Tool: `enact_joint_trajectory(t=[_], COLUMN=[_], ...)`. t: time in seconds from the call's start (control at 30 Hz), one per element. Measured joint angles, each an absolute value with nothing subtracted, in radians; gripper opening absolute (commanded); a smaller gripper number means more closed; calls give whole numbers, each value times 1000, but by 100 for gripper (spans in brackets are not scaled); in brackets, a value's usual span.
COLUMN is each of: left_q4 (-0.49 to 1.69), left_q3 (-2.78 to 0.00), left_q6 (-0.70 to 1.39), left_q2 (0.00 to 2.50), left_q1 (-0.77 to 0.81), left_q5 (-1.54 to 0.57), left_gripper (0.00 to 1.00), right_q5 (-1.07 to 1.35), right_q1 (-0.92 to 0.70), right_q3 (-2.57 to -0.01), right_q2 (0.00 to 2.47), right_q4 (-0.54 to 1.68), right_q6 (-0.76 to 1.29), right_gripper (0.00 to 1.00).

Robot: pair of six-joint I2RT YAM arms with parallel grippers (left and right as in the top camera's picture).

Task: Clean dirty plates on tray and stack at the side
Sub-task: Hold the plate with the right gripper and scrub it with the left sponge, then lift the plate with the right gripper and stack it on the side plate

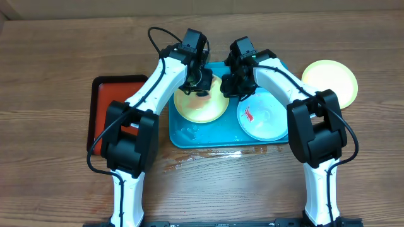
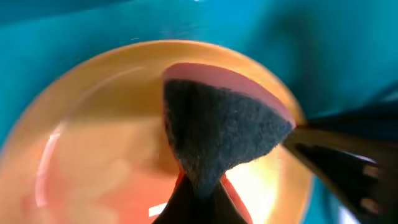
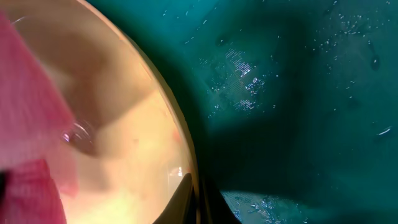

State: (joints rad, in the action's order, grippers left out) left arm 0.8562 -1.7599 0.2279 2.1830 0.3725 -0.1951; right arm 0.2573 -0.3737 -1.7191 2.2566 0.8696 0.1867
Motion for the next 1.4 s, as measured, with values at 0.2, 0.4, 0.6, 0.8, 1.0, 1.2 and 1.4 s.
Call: enact_joint_trajectory(t=[0.2,0.4,0.6,0.8,1.0,1.2,1.4], left_q4=[838,792,717,859,939,944,962], left_q3=[-1718,-1662,-1610,-1634,-1677,-1678,-1696], left_q6=[210,206,222,338,426,451,465], left_q2=[2183,2185,2182,2181,2165,2033,1845], left_q1=[373,373,375,369,364,335,224], left_q5=[-185,-45,15,247,343,362,279], left_gripper=[4,4,4,4,4,4,5], right_q5=[257,257,255,257,263,250,37], right_q1=[-374,-374,-374,-374,-383,-380,-426], right_q3=[-1719,-1719,-1719,-1719,-1719,-1732,-1779], right_q2=[2257,2257,2257,2257,2257,2257,2220], right_q4=[870,871,874,875,871,916,998], right_q6=[186,186,186,186,187,186,181], right_gripper=[4,4,4,4,4,4,4])
